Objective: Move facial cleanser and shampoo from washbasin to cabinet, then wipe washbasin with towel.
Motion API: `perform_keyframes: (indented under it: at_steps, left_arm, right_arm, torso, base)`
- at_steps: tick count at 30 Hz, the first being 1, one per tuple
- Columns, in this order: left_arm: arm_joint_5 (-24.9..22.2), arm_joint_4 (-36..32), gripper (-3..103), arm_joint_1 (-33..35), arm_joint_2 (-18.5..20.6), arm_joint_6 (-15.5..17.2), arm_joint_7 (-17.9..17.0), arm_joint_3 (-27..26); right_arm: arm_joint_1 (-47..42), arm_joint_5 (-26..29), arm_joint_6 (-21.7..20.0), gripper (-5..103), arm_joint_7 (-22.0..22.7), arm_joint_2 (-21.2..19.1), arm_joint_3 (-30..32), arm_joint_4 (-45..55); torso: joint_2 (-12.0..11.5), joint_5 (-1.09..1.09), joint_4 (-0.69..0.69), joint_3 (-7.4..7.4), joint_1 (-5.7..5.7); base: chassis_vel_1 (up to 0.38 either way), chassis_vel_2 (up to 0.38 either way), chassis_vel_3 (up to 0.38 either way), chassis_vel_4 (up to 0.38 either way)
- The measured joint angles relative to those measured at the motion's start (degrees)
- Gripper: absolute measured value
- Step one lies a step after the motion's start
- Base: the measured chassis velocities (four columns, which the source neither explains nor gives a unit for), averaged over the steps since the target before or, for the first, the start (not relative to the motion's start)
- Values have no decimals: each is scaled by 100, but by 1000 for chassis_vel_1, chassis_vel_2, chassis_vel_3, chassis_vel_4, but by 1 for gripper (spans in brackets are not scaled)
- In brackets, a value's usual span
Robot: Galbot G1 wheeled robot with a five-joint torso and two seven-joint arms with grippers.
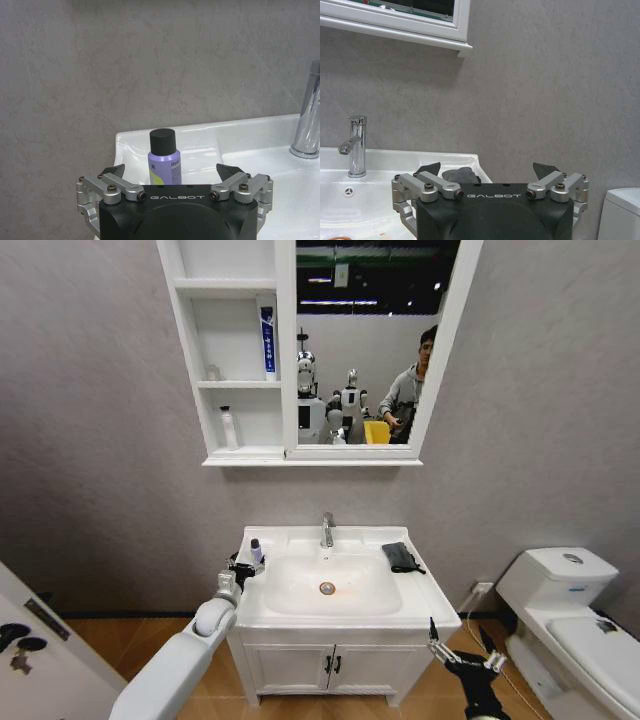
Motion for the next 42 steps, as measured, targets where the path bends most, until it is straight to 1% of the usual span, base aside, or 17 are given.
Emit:
perform_keyframes:
  at_steps: [2,9,20,22,23,24,25,27,29,30,32,33,35,36,37,38,42]
  left_arm:
    - [16,374,100,-126,-141,-49,87,3]
    - [57,1017,100,-381,-366,-133,294,4]
    - [165,1658,100,-886,-677,-207,421,108]
    - [172,1755,102,-941,-729,-226,442,109]
    - [165,1850,93,-986,-798,-261,477,80]
    - [145,1897,88,-1009,-847,-278,514,36]
    - [145,1897,88,-1009,-847,-278,514,36]
    - [135,1912,83,-1017,-856,-279,529,18]
    - [115,1905,72,-1021,-813,-285,577,17]
    - [115,1905,72,-1021,-813,-285,577,17]
    - [8,1828,61,-985,-790,-287,579,17]
    - [8,1828,61,-985,-790,-287,579,17]
    - [-9,1774,50,-953,-764,-284,577,15]
    - [-9,1774,50,-953,-764,-284,577,15]
    - [-12,1748,45,-940,-741,-278,576,14]
    - [-16,1723,43,-928,-721,-274,575,12]
    - [-28,1512,43,-810,-608,-261,552,-1]
  right_arm:
    - [-21,28,9,100,0,-4,37,2]
    - [-31,87,23,100,-5,-25,81,-48]
    - [-23,145,15,100,-4,-40,113,-64]
    - [-24,155,15,100,-3,-42,126,-70]
    - [-25,165,15,100,-3,-45,140,-75]
    - [-26,176,16,100,-3,-48,148,-78]
    - [-26,176,16,100,-3,-48,148,-78]
    - [-27,189,17,100,-3,-53,153,-80]
    - [-6,222,21,100,-2,-82,160,-101]
    - [-6,222,21,100,-2,-82,160,-101]
    - [46,248,16,100,-2,-95,132,-106]
    - [46,248,16,100,-2,-95,132,-106]
    - [93,257,-8,100,-3,-119,97,-107]
    - [93,257,-8,100,-3,-119,97,-107]
    - [110,264,-16,100,-2,-132,91,-107]
    - [117,269,-21,100,-1,-140,90,-106]
    - [132,282,-34,100,-1,-152,74,-92]
  torso:
    - [0,-1,0,0,0]
    - [0,-1,1,0,0]
    - [0,0,0,0,0]
    - [0,0,0,0,0]
    - [0,-1,1,0,0]
    - [0,-1,0,0,0]
    - [0,-1,0,0,0]
    - [0,-1,0,0,0]
    - [0,-1,1,0,0]
    - [0,-1,1,0,0]
    - [0,-1,1,0,0]
    - [0,-1,1,0,0]
    - [0,-2,1,0,0]
    - [0,-2,1,0,0]
    - [0,-1,1,0,0]
    - [0,-1,2,0,0]
    - [-1,-2,0,0,0]
  base:
    - [0,0,0,0]
    - [0,0,0,0]
    - [0,0,0,0]
    - [0,0,0,0]
    - [0,0,0,0]
    - [0,0,0,0]
    - [0,0,0,0]
    - [0,0,0,0]
    - [0,0,0,0]
    - [0,0,0,0]
    - [0,0,0,0]
    - [0,0,0,0]
    - [0,0,0,0]
    - [0,0,0,0]
    - [0,0,0,0]
    - [0,0,0,0]
    - [0,0,0,0]
